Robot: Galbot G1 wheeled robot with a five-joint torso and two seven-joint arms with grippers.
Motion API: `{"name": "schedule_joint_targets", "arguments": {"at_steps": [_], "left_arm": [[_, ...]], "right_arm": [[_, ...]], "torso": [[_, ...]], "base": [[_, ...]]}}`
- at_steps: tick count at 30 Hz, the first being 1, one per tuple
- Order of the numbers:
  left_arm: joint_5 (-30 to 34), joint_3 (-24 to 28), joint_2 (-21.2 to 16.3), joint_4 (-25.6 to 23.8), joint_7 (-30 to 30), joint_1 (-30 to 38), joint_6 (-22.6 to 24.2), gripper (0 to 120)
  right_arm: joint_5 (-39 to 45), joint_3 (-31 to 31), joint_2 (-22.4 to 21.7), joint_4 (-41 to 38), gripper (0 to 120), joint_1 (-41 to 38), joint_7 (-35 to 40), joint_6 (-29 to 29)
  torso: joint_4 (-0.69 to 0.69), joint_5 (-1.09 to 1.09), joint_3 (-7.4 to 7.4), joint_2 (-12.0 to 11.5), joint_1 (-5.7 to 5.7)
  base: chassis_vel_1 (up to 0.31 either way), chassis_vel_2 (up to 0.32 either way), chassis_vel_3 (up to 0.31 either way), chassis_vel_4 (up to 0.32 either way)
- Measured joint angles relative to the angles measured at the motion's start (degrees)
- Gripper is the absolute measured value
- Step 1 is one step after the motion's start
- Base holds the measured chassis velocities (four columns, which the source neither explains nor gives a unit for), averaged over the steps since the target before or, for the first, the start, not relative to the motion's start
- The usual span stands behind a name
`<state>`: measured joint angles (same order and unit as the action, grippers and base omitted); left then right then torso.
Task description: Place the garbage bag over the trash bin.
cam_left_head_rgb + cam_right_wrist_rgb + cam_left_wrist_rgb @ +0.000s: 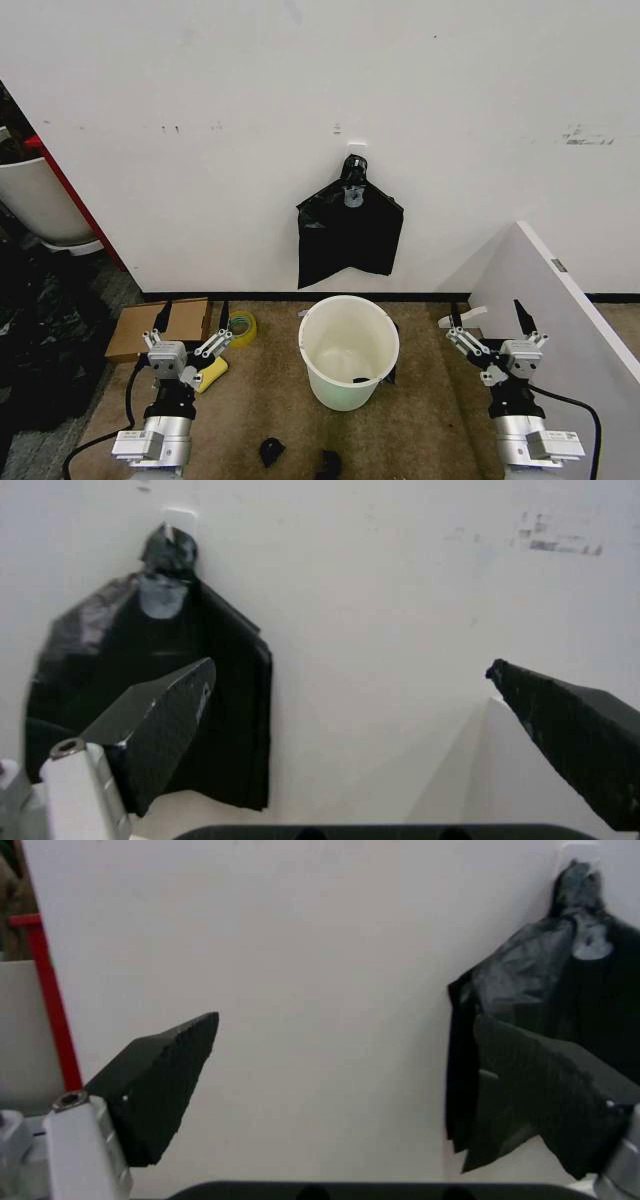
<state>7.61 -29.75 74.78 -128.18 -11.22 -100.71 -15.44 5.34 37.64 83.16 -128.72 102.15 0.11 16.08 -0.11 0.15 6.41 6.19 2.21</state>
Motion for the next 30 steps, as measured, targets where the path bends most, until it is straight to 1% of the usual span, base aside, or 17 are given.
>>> {"name": "schedule_joint_targets", "arguments": {"at_steps": [3,7,10,12,16,18,20,22,25,30], "left_arm": [[0.99,-0.73,-0.41,-0.69,-0.8,-0.06,0.34,100],[1.53,-0.91,-0.67,-1.22,-0.91,0.38,1.04,100],[1.56,-0.95,-1.07,-1.22,-1.24,0.53,2.72,100],[1.91,-0.76,-1.71,-1.41,-1.63,0.16,4.02,100],[1.11,-0.87,-2.76,-1.36,-1.45,-0.56,3.43,100],[0.53,-1.57,-3.97,-1.15,-1.09,-0.96,2.66,100],[2.56,-2.33,-5.57,-1.57,-0.75,-1.22,3.47,100],[2.49,-2.74,-6.43,-1.29,-0.04,-0.83,3.29,100],[2.18,-2.55,-6.42,-0.64,0.1,-0.25,2.7,100],[1.17,-1.23,-4.14,0.69,0.25,0.63,2.02,100]], "right_arm": [[3.84,-0.52,-1.5,-0.03,100,1.33,-1.68,0.62],[6.99,-1.29,-2.98,0.54,100,0.88,-2.95,1.08],[9.97,-1.62,-4.37,2.1,100,-0.25,-5.4,2.53],[9.99,-1.54,-4.95,3.23,100,-1.08,-5.6,2.58],[10.01,-1.37,-5.16,4.28,100,-1.83,-5.54,2.67],[8.69,-1.24,-4.98,4.57,100,-2.2,-4.15,1.69],[7.11,-1.21,-4.56,4.76,100,-2.49,-3.19,0.59],[5.63,-1.09,-4.07,5.15,100,-2.76,-3.15,0.25],[5.13,-1.11,-3.62,5.27,100,-2.83,-3.18,0.33],[5.35,-1.37,-2.26,4.82,100,-2.41,-4.41,1.7]], "torso": [[0.0,0.0,0.0,0.0,0.0],[0.0,0.0,0.0,0.0,0.0],[0.0,0.0,0.0,0.0,0.01],[0.0,-0.01,0.0,0.0,0.01],[0.01,0.0,0.0,0.0,0.01],[0.0,-0.01,0.0,0.0,0.01],[0.01,-0.01,0.0,0.0,0.01],[0.0,0.0,0.0,0.0,0.01],[0.0,-0.01,0.0,0.0,0.01],[0.0,-0.01,0.0,0.0,0.01]], "base": [[0.0,0.0,0.0,0.0],[0.0,0.0,0.0,0.0],[0.0,0.0,0.0,0.0],[0.0,0.0,0.0,0.0],[0.0,0.0,0.0,0.0],[0.0,0.0,0.0,0.0],[0.0,0.0,0.0,0.0],[0.0,0.0,0.0,0.0],[0.0,0.0,0.0,0.0],[0.0,0.0,0.0,0.0]]}}
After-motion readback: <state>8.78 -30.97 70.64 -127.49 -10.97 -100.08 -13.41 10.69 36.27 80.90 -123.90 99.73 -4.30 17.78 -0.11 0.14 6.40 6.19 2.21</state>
